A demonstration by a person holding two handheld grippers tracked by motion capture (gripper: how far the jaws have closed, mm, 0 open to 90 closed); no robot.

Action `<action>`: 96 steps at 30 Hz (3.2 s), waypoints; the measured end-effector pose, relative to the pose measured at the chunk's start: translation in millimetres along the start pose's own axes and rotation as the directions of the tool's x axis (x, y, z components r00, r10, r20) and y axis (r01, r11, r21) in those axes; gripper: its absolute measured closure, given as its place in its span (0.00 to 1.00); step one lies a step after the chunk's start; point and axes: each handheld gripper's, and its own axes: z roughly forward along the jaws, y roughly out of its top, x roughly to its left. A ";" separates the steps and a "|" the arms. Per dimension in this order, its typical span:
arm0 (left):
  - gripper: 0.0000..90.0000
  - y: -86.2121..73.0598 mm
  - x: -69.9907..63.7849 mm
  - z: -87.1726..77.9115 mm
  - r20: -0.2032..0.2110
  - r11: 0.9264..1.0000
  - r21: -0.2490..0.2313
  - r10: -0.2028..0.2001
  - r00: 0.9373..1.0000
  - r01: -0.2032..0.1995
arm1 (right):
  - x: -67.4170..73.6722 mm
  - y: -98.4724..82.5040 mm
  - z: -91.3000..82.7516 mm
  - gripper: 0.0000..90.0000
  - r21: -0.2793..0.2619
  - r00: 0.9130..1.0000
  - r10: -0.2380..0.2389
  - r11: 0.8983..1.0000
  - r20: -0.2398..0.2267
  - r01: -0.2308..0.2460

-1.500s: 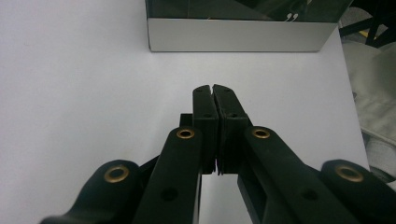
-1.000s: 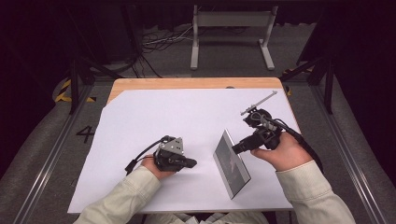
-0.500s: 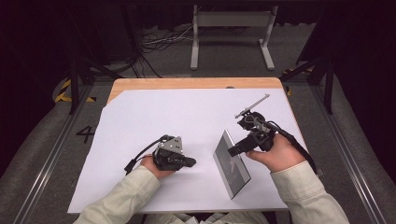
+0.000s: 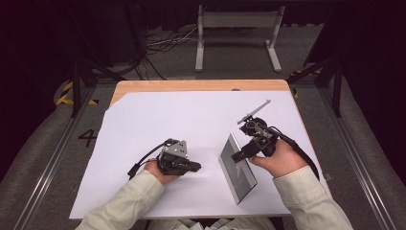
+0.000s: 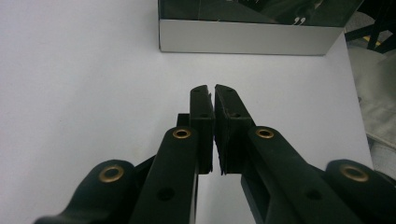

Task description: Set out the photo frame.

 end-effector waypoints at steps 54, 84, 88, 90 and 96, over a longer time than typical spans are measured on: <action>0.95 -4.8 0.6 -4.7 -0.012 1.000 -0.012 -0.025 1.000 0.025 | 1.0 4.7 12.9 0.92 0.088 0.995 -0.050 0.995 0.089 0.042; 0.95 -35.4 -5.7 -35.6 -0.102 0.993 -0.039 -0.112 0.988 0.108 | -0.7 56.4 -14.1 0.92 0.091 0.904 -0.413 0.910 0.112 0.405; 0.95 -38.9 -6.3 -39.2 -0.112 0.992 -0.045 -0.120 0.986 0.115 | 2.8 64.7 -15.3 0.92 0.092 0.887 -0.448 0.893 0.111 0.440; 0.95 -40.0 -6.6 -40.3 -0.116 0.992 -0.043 -0.124 0.985 0.120 | 5.4 68.3 -15.4 0.92 0.102 0.876 -0.469 0.882 0.113 0.460; 0.95 -42.8 -7.1 -42.8 -0.124 0.991 -0.050 -0.133 0.983 0.128 | 10.6 78.7 -13.3 0.92 0.133 0.840 -0.534 0.843 0.098 0.521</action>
